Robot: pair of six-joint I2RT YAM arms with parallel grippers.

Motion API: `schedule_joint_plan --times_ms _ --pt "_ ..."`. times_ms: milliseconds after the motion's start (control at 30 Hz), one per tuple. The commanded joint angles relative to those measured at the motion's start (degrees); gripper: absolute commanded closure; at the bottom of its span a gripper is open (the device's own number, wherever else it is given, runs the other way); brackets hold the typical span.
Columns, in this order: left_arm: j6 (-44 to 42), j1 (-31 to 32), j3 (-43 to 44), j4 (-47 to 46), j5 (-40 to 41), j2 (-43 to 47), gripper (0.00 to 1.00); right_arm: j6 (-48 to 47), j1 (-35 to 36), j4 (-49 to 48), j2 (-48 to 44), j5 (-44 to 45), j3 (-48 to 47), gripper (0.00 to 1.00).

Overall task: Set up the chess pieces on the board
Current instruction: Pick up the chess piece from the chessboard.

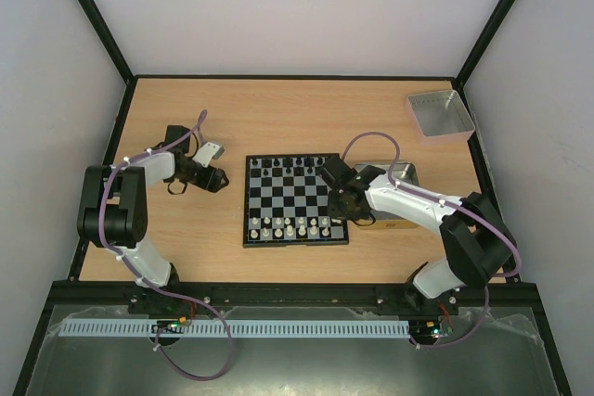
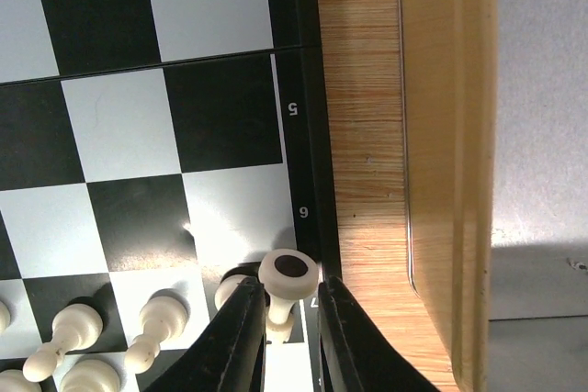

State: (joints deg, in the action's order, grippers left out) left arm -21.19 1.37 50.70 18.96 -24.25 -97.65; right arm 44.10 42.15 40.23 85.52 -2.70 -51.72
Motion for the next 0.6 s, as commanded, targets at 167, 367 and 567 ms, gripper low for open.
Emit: schedule_joint_plan --times_ms 167,367,567 --pt "0.79 -0.05 -2.44 6.73 1.97 -4.24 0.25 -0.29 -0.23 -0.71 0.91 0.75 0.19 0.82" --pt "0.76 -0.14 -2.44 6.62 1.93 -4.22 0.25 -0.44 -0.29 -1.18 1.68 0.85 0.48 0.82" --pt "0.80 -0.14 -2.40 6.65 1.93 -4.30 0.25 -0.35 -0.55 -1.58 1.92 0.86 1.18 0.82"
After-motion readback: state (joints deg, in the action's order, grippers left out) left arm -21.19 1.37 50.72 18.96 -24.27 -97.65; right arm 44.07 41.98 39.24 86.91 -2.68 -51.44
